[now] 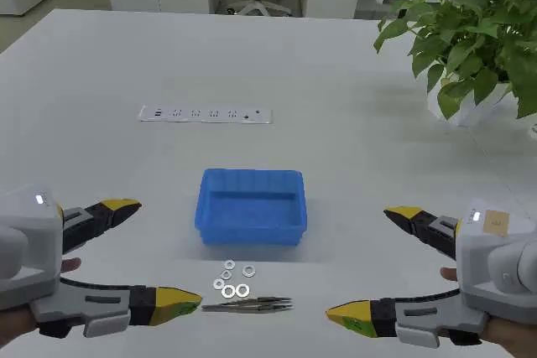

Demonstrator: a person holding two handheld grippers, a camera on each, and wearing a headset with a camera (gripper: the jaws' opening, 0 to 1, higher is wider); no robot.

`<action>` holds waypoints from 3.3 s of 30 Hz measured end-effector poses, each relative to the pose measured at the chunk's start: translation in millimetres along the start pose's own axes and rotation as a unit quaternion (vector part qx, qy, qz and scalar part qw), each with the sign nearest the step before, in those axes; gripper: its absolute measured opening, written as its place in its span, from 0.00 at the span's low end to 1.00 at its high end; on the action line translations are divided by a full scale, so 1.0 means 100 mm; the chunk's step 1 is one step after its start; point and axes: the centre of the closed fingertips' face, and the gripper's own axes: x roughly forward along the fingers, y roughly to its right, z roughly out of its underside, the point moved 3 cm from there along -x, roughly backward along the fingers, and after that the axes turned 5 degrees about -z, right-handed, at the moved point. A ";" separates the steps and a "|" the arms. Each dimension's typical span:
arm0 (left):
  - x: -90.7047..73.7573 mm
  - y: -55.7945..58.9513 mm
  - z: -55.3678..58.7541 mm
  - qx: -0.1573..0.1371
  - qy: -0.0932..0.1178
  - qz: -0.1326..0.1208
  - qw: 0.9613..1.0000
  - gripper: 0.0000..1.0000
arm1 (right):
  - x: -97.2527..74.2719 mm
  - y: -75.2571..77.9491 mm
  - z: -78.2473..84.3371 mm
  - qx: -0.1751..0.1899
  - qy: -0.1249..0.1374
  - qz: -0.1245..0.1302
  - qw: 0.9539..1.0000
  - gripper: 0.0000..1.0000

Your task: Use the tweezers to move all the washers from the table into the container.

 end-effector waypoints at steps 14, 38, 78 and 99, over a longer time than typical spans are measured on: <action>0.01 -0.01 0.00 0.004 0.000 -0.002 1.000 0.99 | -0.01 0.02 0.00 0.000 0.001 0.002 1.000 0.98; 0.00 0.00 0.00 0.007 -0.002 0.002 1.000 0.99 | -0.02 0.01 0.02 -0.002 -0.003 0.003 1.000 0.98; 0.11 0.11 0.17 0.067 -0.055 0.061 0.994 0.78 | 0.13 -0.11 0.06 -0.070 -0.037 -0.074 0.994 0.75; 0.29 0.21 0.52 0.107 -0.120 0.127 0.979 0.50 | 0.42 -0.18 0.18 -0.121 -0.080 -0.143 0.979 0.58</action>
